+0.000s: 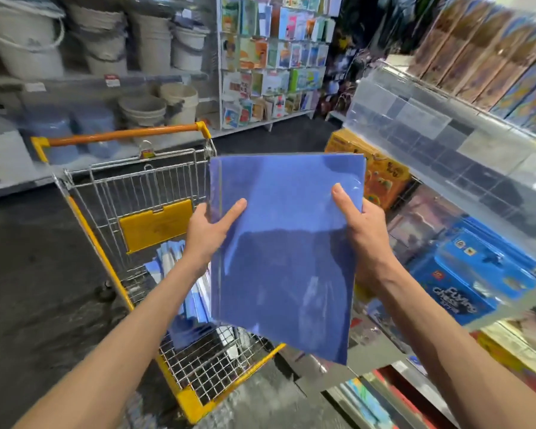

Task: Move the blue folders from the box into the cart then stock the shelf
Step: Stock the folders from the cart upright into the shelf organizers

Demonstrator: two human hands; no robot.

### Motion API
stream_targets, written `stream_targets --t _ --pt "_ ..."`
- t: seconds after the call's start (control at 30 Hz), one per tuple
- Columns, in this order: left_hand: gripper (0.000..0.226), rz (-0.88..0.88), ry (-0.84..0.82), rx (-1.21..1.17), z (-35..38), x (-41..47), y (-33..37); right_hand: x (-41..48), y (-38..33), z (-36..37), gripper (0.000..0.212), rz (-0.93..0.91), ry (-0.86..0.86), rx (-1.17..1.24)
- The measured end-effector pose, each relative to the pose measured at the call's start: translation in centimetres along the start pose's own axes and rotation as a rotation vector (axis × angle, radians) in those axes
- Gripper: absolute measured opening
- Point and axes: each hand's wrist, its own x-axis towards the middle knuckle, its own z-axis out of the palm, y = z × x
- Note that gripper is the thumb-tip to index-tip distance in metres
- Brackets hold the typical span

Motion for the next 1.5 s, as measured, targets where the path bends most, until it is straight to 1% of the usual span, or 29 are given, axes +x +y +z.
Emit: stream_targets --t 0.03,0.1,0.17,0.2,0.23,0.33,0.47,0.53,0.57,0.6,0.63,0.67,0.73,0.77,0.83,0.9,1.0,1.07,1.13,1.17,1.2,1.27,1.3,1.37,1.43,1.5 --pt "0.067 -0.041 -0.052 -0.003 0.7 0.1 0.3 -0.4 -0.8 -0.7 0.025 -0.007 0.023 0.002" --pt "0.085 -0.111 -0.106 0.028 1.9 0.1 1.0 -1.1 -2.3 -2.2 0.026 -0.022 0.073 0.005" --pt "0.090 -0.094 -0.146 0.020 3.6 -0.6 1.9 -1.6 -3.9 -3.8 0.024 -0.035 0.108 0.009" --pt "0.088 -0.081 -0.156 -0.001 4.4 -1.1 2.4 -1.8 -4.6 -4.7 0.023 -0.042 0.127 0.007" --pt "0.082 -0.066 -0.166 -0.031 5.5 -1.8 3.2 -2.2 -5.4 -5.8 0.024 -0.058 0.147 0.003" --pt "0.043 0.007 -0.186 -0.150 8.5 -4.4 5.8 -3.3 -7.9 -8.9 0.026 -0.103 0.167 -0.025" --pt "0.045 0.045 -0.207 -0.253 12.8 -9.0 10.5 -5.7 -11.9 -14.4 0.021 -0.150 0.171 -0.019" --pt "0.053 0.083 -0.237 -0.253 15.0 -11.8 12.8 -7.4 -13.6 -17.5 0.021 -0.180 0.157 0.008" --pt "0.052 0.101 -0.235 -0.257 15.9 -13.0 13.6 -8.3 -14.2 -18.8 0.021 -0.193 0.140 0.036" --pt "0.043 0.137 -0.227 -0.257 17.2 -14.9 14.7 -9.5 -14.9 -20.8 0.023 -0.209 0.135 0.059" --pt "0.034 0.170 -0.220 -0.264 17.9 -16.4 15.5 -10.5 -15.2 -22.2 0.029 -0.218 0.114 0.083" --pt "0.030 0.201 -0.224 -0.270 19.4 -18.4 16.4 -12.0 -15.8 -24.4 0.036 -0.231 0.103 0.067" --pt "0.029 0.234 -0.247 -0.273 21.7 -22.0 17.9 -15.0 -16.4 -27.9 0.043 -0.247 0.054 0.004" --pt "0.028 0.241 -0.261 -0.276 22.6 -23.7 18.6 -16.2 -16.5 -29.3 0.043 -0.251 0.034 -0.019" --pt "0.036 0.253 -0.290 -0.295 25.2 -27.1 19.8 -18.8 -17.1 -32.9 0.040 -0.267 0.042 -0.046" --pt "0.042 0.275 -0.320 -0.294 28.4 -30.7 21.0 -21.4 -18.1 -36.9 0.038 -0.278 0.096 -0.058" --pt "0.033 0.312 -0.379 -0.307 33.2 -34.4 22.7 -24.3 -19.9 -41.9 0.033 -0.295 0.226 -0.065" --pt "0.037 0.313 -0.481 -0.258 36.9 -37.0 24.3 -26.2 -21.7 -45.4 0.025 -0.344 0.333 -0.036" --pt "0.042 0.326 -0.572 -0.175 40.2 -39.0 26.2 -27.5 -23.5 -48.4 0.023 -0.397 0.437 -0.004" --pt "0.042 0.354 -0.603 -0.128 41.8 -40.1 27.2 -28.3 -24.5 -50.0 0.023 -0.432 0.481 -0.009" --pt "0.042 0.418 -0.614 -0.061 43.3 -40.5 28.1 -28.8 -25.3 -51.2 0.022 -0.463 0.505 -0.006" --pt "0.044 0.587 -0.610 0.060 46.5 -41.3 29.6 -29.9 -27.0 -53.5 0.020 -0.504 0.550 -0.014" --pt "0.047 0.665 -0.588 0.110 47.7 -41.8 30.4 -30.2 -27.8 -54.4 0.020 -0.520 0.579 -0.019" --pt "0.062 0.784 -0.556 0.198 49.9 -42.4 31.9 -30.7 -29.4 -56.0 0.016 -0.572 0.636 -0.038" --pt "0.067 0.892 -0.554 0.241 52.1 -43.0 33.4 -30.7 -31.4 -57.9 0.013 -0.660 0.711 -0.058" --pt "0.065 0.982 -0.545 0.234 54.0 -43.2 34.5 -30.0 -33.4 -59.7 0.010 -0.751 0.797 -0.078"
